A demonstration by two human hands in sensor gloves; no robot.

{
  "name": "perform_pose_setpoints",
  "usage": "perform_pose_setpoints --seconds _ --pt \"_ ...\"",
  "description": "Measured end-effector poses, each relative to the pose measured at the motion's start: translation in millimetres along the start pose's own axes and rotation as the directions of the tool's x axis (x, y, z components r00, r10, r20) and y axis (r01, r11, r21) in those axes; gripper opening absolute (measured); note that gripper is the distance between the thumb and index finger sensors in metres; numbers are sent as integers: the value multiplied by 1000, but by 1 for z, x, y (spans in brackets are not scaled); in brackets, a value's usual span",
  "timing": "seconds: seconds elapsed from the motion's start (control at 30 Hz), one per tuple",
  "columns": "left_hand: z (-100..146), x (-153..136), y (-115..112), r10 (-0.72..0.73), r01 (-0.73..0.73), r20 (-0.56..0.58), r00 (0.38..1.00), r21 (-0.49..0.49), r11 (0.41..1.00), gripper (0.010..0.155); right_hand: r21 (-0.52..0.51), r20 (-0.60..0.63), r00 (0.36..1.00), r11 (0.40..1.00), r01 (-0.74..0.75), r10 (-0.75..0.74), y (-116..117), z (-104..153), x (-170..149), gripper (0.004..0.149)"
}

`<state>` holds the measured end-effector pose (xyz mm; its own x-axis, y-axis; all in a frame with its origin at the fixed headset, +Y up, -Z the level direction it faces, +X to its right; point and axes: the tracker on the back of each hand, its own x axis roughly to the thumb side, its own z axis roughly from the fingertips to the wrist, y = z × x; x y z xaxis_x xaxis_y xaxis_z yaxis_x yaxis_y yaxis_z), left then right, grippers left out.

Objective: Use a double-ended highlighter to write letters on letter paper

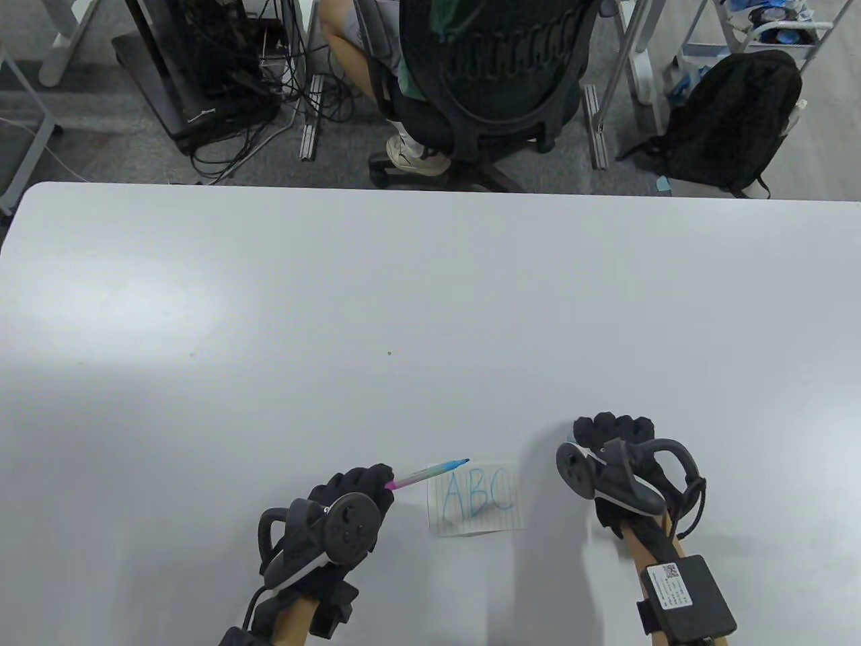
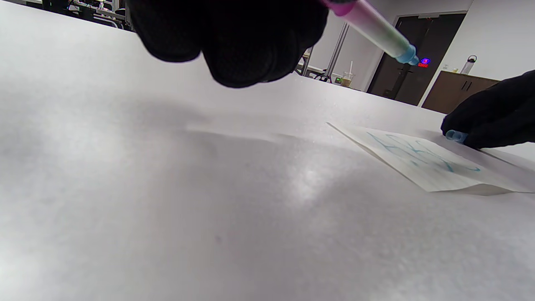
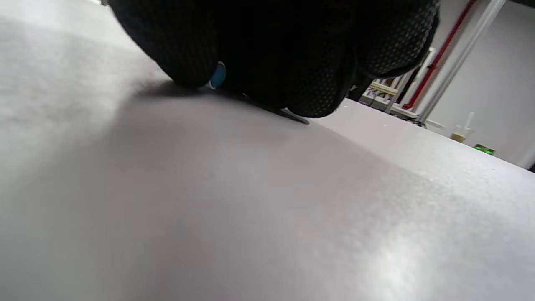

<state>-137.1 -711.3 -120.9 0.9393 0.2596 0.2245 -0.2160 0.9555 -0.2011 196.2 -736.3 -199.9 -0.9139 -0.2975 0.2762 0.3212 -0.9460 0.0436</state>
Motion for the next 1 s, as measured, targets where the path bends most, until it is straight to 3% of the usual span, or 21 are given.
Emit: perform_pose_setpoints --seconds 0.17,0.37,0.6,1.0 --pt "0 0 0 -5 5 -3 1000 5 1000 51 39 29 999 999 20 -21 -4 2 -4 50" --pt "-2 3 -1 -7 7 16 1000 3 1000 51 -116 158 981 985 132 -113 -31 23 18 51" --pt "0 12 -3 -7 7 53 999 -5 1000 50 -164 290 951 973 160 -108 -52 38 57 51" --pt "2 18 -3 -14 15 81 997 -5 1000 50 -182 333 939 972 150 -83 -57 47 73 51"
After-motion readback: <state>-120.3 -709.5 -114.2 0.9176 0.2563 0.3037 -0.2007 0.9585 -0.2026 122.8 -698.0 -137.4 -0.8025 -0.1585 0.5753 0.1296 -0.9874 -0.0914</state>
